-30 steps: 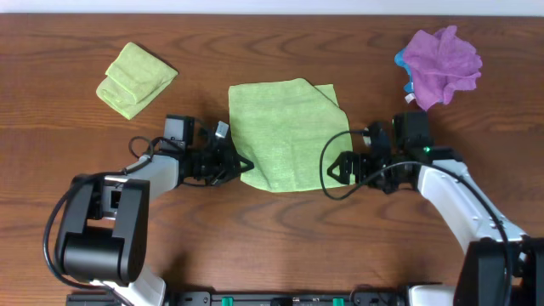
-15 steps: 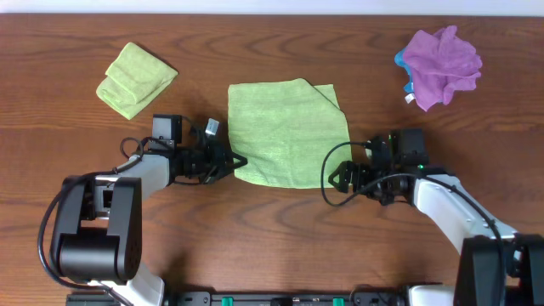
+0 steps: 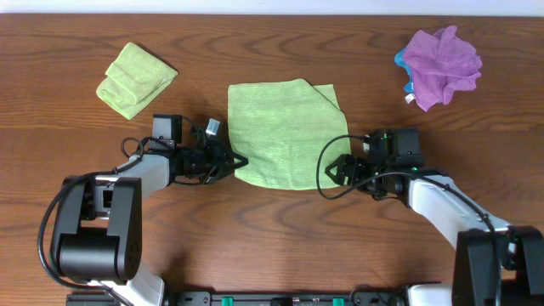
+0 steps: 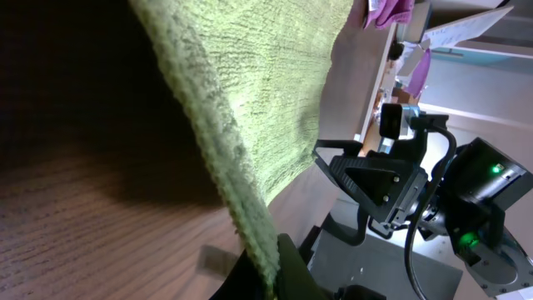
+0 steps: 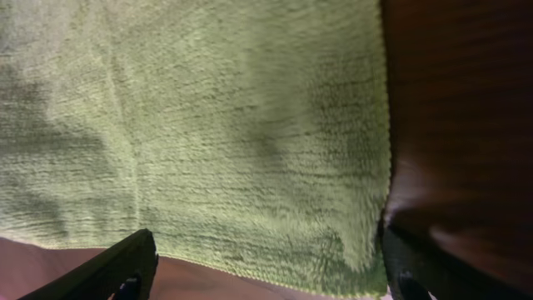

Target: Fold the cloth

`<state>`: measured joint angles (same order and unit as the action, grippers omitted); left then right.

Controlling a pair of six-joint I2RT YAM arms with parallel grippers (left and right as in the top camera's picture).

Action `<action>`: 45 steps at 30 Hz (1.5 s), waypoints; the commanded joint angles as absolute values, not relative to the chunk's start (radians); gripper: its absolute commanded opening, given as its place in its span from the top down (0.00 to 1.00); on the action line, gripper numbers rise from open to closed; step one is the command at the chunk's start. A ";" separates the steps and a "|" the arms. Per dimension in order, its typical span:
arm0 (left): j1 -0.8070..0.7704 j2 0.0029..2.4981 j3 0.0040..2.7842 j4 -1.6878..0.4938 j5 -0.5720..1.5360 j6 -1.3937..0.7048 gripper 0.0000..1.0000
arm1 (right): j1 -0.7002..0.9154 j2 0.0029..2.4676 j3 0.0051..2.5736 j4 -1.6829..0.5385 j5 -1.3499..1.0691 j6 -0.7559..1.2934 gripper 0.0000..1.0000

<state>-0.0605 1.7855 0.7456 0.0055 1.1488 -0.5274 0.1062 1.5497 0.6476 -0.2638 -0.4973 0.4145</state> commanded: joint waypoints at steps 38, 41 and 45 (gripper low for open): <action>0.003 1.696 0.828 -0.329 1.356 -0.300 0.94 | 0.137 1.187 0.689 -0.562 -0.408 0.377 0.99; 0.004 1.672 0.828 -0.407 1.308 -0.255 0.94 | 0.138 1.187 0.689 -0.554 -0.403 0.377 0.99; 0.004 1.631 0.828 -0.374 1.216 -0.316 0.94 | 0.138 1.188 0.689 -0.486 -0.361 0.377 0.99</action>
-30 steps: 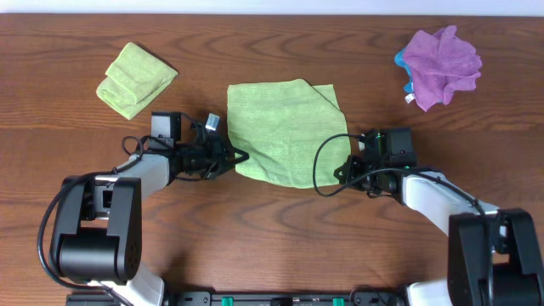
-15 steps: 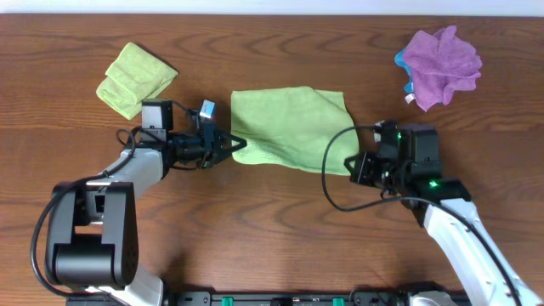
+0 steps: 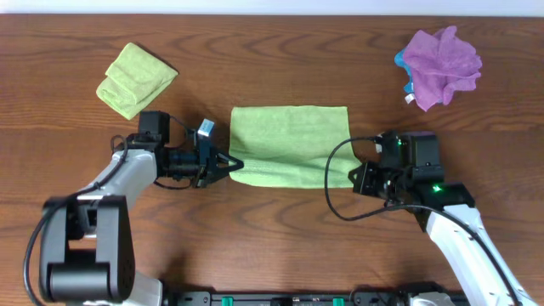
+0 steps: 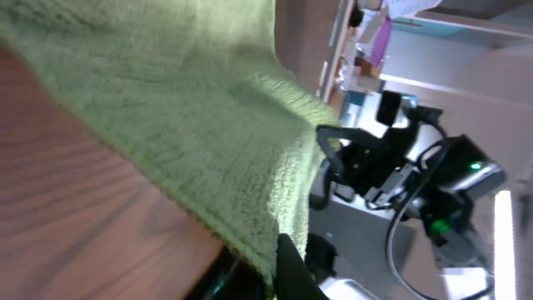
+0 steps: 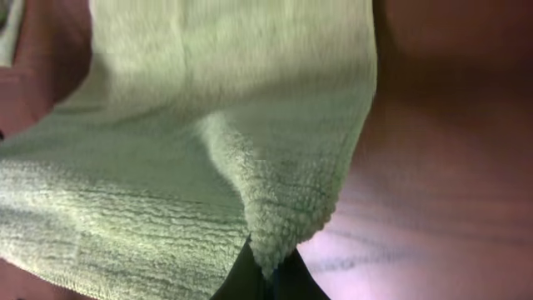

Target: Fold the cloth

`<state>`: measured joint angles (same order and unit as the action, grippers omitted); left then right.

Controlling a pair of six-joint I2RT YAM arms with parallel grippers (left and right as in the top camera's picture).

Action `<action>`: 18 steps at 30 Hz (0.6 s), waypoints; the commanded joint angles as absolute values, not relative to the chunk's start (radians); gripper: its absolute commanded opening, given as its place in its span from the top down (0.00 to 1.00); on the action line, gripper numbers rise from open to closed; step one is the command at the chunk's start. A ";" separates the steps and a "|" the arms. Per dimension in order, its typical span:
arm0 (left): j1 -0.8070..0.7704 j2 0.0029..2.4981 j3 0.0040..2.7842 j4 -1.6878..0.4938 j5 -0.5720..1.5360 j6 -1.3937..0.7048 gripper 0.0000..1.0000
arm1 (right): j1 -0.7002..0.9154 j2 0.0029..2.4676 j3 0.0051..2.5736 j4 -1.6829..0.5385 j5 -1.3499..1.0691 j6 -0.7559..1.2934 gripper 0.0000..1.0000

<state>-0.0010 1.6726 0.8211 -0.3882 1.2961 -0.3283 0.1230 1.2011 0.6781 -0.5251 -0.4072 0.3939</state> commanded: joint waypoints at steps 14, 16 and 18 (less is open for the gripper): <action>-0.003 1.616 0.828 0.002 0.878 -0.540 0.94 | 0.138 1.435 0.690 -0.064 -0.318 0.389 0.99; -0.008 1.622 0.828 0.027 0.830 -0.540 0.94 | 0.138 1.473 0.698 -0.034 -0.317 0.389 0.99; -0.010 1.641 0.828 0.056 0.809 -0.546 0.94 | 0.138 1.507 0.709 -0.011 -0.317 0.389 0.99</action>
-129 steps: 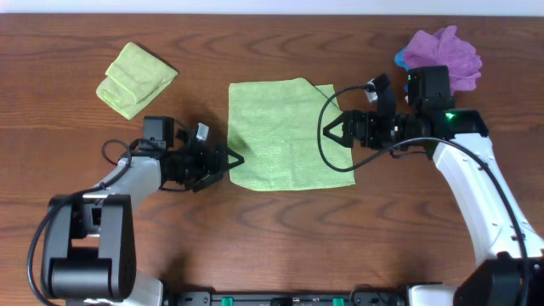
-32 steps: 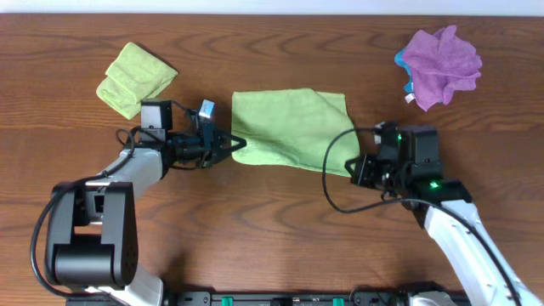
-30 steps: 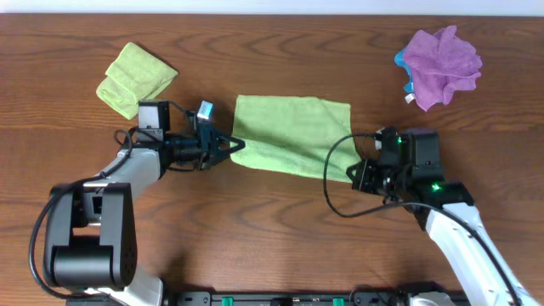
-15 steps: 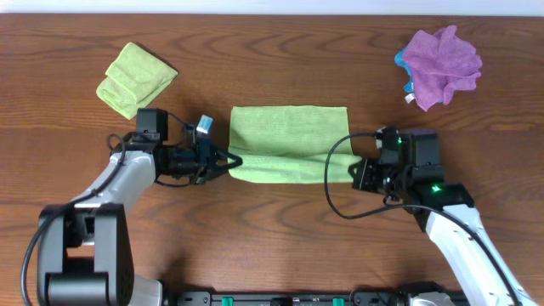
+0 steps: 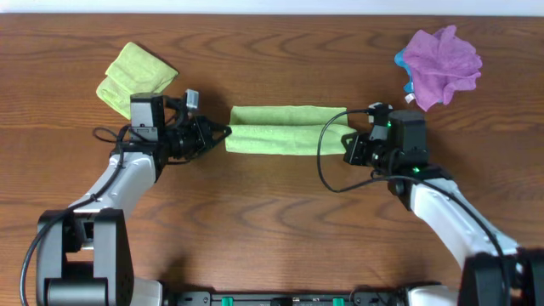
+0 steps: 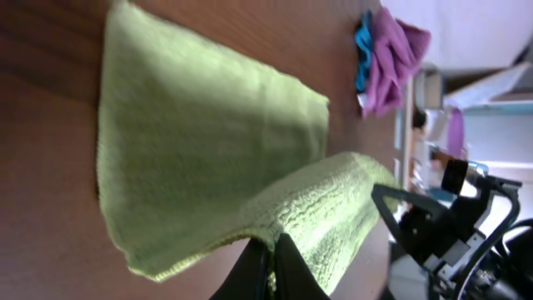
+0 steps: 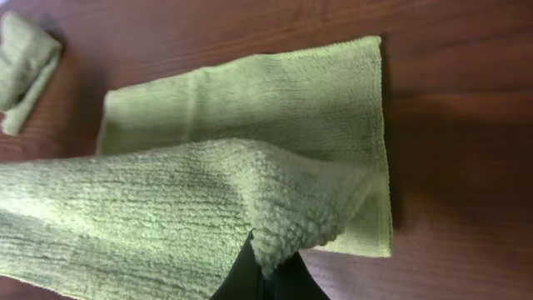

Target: Fold the cloth

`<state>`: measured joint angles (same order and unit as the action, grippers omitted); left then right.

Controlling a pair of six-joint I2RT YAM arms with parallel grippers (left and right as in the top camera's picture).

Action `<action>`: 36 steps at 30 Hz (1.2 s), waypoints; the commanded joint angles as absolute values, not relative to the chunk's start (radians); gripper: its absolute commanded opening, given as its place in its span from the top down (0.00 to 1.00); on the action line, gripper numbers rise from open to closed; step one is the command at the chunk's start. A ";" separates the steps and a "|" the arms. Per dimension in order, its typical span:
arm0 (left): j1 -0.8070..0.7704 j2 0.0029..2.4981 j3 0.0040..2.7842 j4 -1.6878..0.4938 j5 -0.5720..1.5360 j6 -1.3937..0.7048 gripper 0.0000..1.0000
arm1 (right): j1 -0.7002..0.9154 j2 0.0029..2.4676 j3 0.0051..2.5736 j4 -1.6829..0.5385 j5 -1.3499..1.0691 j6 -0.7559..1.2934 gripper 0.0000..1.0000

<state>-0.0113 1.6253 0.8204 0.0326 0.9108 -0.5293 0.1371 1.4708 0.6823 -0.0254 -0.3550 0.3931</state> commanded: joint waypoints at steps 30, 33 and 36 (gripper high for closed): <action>-0.022 1.929 0.977 0.223 0.820 -0.579 0.48 | 0.152 1.779 0.888 0.130 -0.276 0.389 0.99; -0.022 1.929 0.977 0.189 0.835 -0.567 0.41 | 0.152 1.779 0.888 0.126 -0.282 0.389 0.99; -0.026 1.929 0.977 0.179 0.859 -0.569 0.41 | 0.152 1.779 0.889 0.111 -0.281 0.389 0.99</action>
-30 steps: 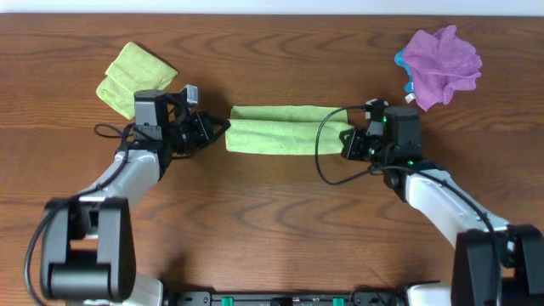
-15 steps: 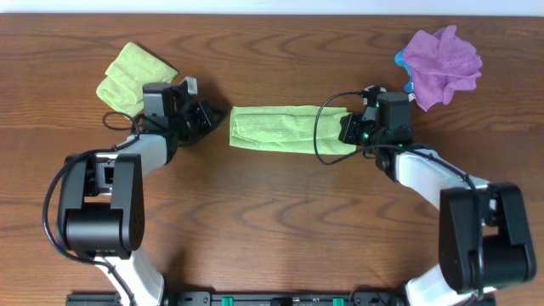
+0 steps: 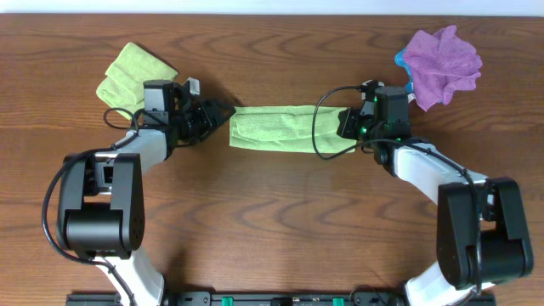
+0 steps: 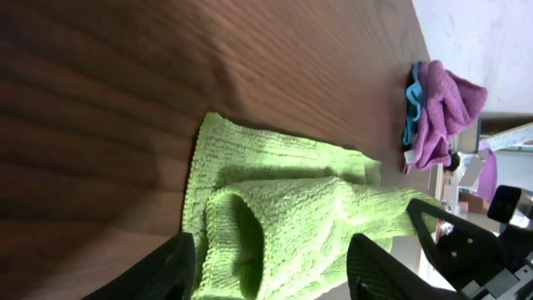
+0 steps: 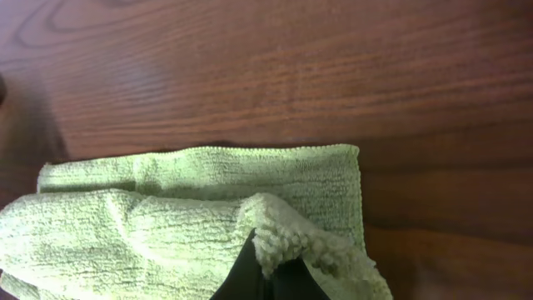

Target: Fold the cloth

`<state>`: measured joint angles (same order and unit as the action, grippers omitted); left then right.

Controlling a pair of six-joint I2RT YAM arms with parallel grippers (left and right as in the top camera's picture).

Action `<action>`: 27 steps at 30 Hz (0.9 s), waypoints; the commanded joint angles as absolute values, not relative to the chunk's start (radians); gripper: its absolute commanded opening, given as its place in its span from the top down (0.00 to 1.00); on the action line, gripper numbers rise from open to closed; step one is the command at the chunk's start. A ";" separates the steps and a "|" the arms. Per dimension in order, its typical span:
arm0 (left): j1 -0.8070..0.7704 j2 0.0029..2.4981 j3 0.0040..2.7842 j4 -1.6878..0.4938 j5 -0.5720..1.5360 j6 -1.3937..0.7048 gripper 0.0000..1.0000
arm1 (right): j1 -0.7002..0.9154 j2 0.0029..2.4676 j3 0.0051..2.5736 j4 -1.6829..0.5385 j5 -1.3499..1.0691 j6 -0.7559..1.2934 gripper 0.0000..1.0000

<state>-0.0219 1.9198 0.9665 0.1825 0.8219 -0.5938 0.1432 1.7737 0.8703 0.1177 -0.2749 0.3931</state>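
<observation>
The light green cloth (image 3: 289, 129) lies mid-table as a narrow doubled strip running left to right. My left gripper (image 3: 223, 113) is at the strip's left end, open. In the left wrist view its fingers (image 4: 171, 268) stand wide apart, with the cloth's (image 4: 283, 225) folded end lying loose between them. My right gripper (image 3: 348, 124) is at the strip's right end. It is shut on the cloth's top-layer corner (image 5: 275, 229), which is bunched just above the closed fingertips (image 5: 265, 282).
A second green cloth (image 3: 134, 78), folded, lies at the far left behind my left arm. A crumpled purple cloth (image 3: 442, 61) with something blue under it lies at the far right. Bare brown wood surrounds the strip.
My left gripper was shut on the cloth's left corner and is now open, with that corner lying on the lower layer. Both grippers are a little farther back. The right one still holds its corner.
The cloth first lay spread flat, my left gripper pinching its near left corner and the right open around the near right corner. Then both were shut with the near edge lifted. Then that edge was over the far half, doubling the cloth. Now the left has let go.
</observation>
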 commanded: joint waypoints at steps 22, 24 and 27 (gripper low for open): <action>-0.109 1.971 0.977 0.162 0.834 -0.577 0.42 | 0.152 1.779 0.889 0.108 -0.281 0.388 0.99; -0.114 1.973 0.977 0.168 0.827 -0.576 0.42 | 0.152 1.779 0.889 0.108 -0.281 0.388 0.99; -0.126 1.975 0.977 0.179 0.809 -0.577 0.42 | 0.152 1.779 0.889 0.108 -0.281 0.388 0.99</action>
<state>-0.1127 1.9606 0.9665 0.1730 0.8368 -0.5869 0.1432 1.7737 0.8703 0.1093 -0.2764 0.3931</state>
